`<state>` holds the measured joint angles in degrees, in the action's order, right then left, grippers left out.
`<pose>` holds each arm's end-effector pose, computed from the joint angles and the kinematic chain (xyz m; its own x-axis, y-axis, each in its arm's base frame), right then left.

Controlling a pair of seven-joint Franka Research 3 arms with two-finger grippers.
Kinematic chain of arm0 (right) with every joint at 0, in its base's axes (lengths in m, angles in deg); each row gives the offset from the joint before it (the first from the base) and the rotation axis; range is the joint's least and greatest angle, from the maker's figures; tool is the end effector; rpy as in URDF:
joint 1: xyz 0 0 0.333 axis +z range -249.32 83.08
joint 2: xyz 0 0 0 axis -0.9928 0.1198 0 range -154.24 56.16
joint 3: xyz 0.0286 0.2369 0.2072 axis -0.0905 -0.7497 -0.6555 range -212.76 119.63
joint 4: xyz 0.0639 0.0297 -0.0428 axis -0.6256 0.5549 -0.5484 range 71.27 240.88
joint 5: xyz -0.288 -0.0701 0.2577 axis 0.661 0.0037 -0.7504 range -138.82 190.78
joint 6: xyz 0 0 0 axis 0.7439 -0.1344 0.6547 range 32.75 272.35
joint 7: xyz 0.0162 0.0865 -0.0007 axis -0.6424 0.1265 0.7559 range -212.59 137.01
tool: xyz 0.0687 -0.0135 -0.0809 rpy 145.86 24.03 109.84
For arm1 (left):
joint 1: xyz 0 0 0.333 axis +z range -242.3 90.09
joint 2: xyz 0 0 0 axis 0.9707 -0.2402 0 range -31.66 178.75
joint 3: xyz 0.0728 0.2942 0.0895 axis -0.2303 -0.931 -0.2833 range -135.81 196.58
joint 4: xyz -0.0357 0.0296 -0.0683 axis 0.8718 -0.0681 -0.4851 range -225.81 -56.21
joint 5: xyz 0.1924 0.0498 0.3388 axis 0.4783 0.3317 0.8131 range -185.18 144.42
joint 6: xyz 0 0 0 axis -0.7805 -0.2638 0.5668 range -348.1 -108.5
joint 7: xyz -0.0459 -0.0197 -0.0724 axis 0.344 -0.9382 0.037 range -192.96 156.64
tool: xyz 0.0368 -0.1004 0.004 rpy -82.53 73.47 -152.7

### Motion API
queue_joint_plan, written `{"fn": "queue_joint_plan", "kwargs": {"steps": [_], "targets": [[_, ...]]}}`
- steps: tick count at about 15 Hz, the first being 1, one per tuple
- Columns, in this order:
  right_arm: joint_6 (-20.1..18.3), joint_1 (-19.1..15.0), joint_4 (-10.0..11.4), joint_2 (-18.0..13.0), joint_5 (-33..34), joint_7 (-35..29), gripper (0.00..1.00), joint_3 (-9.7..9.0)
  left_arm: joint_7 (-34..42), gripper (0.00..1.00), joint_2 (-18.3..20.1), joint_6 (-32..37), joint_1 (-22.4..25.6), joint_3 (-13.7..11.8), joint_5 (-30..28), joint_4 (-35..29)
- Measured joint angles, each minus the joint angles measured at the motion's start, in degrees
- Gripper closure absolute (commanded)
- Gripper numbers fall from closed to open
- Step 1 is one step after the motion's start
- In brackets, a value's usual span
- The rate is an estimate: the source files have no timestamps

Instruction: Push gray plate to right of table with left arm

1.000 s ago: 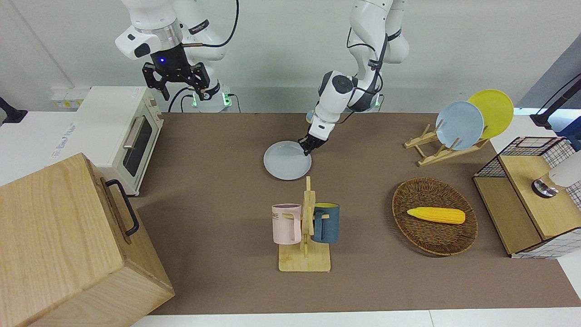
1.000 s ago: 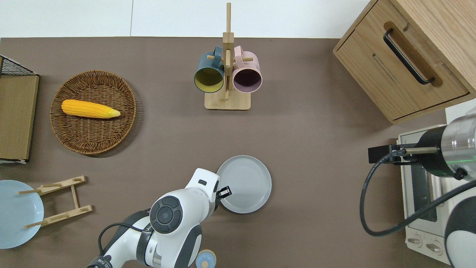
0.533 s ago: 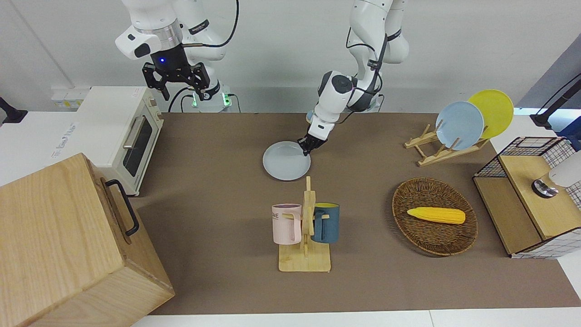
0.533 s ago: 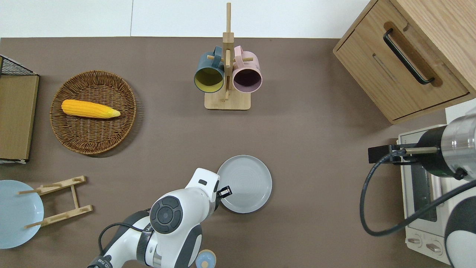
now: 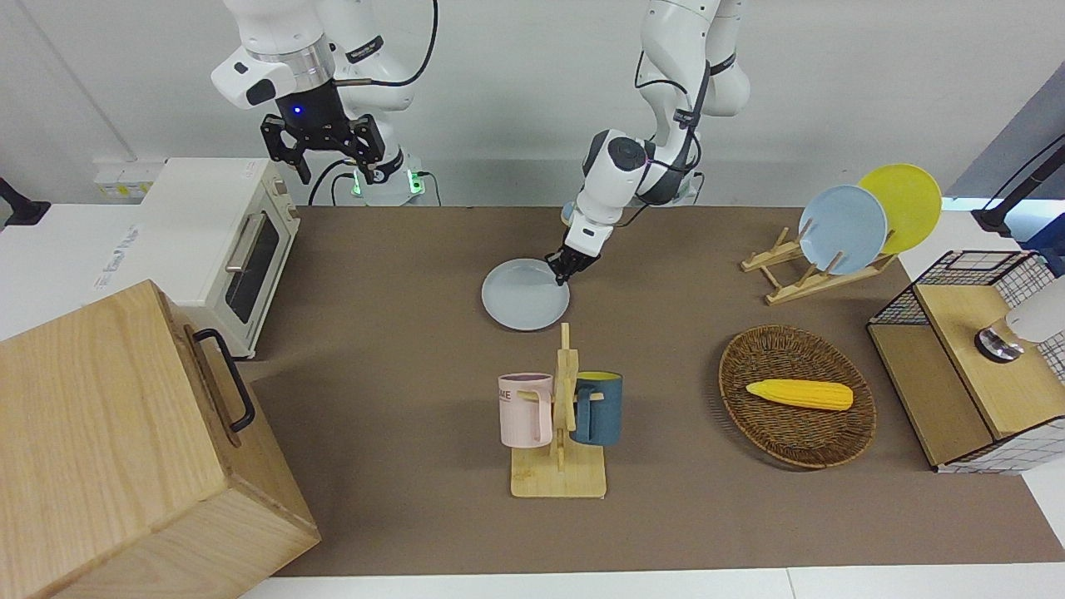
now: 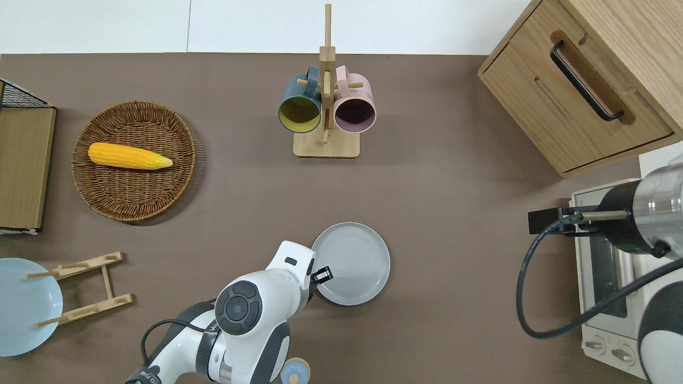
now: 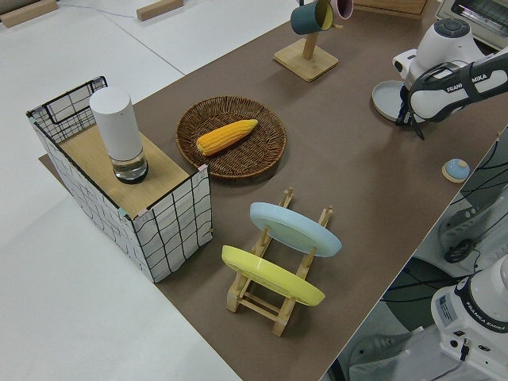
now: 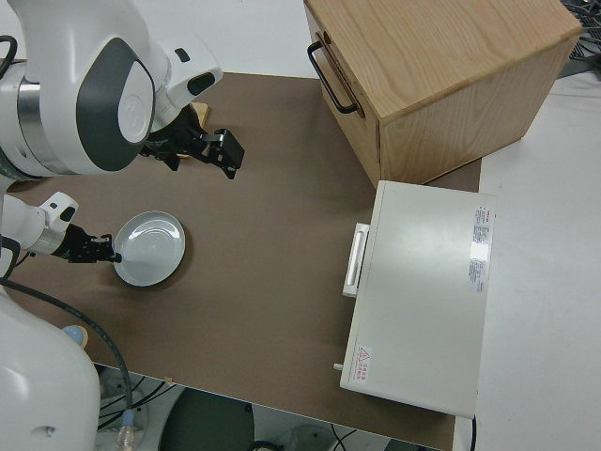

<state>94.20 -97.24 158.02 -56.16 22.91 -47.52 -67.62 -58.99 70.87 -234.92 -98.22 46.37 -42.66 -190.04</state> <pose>0.5058 0.0806 0.6527 0.9988 -0.0485 -0.0040 -0.0485 -0.9988 -0.0085 0.3950 -0.2975 0.2933 0.9300 0.3594 -0.0777 0.3671 -0.8961 0.2495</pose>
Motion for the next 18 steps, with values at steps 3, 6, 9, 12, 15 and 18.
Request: {"fn": "queue_joint_plan", "kwargs": {"steps": [3,6,9,12,15,18], "targets": [[0.0,0.0,0.0,0.0,0.0,0.0,0.005,0.00,0.0,1.00,0.0,0.0,0.0,0.0,0.0,0.0],[0.0,0.0,0.0,0.0,0.0,0.0,0.005,0.00,0.0,1.00,0.1,-0.4,-0.4,-0.2,-0.1,0.3],[0.0,0.0,0.0,0.0,0.0,0.0,0.005,0.00,0.0,1.00,0.1,-0.4,-0.4,-0.2,-0.1,0.3],[0.0,0.0,0.0,0.0,0.0,0.0,0.005,0.00,-0.3,1.00,-2.6,-2.9,-3.5,-1.2,-2.6,2.2],[0.0,0.0,0.0,0.0,0.0,0.0,0.005,0.00,-1.5,1.00,-4.8,-3.7,-5.4,-1.8,-3.1,4.7],[0.0,0.0,0.0,0.0,0.0,0.0,0.005,0.00,-1.5,1.00,-4.8,-3.7,-5.4,-1.8,-3.1,4.7]]}}
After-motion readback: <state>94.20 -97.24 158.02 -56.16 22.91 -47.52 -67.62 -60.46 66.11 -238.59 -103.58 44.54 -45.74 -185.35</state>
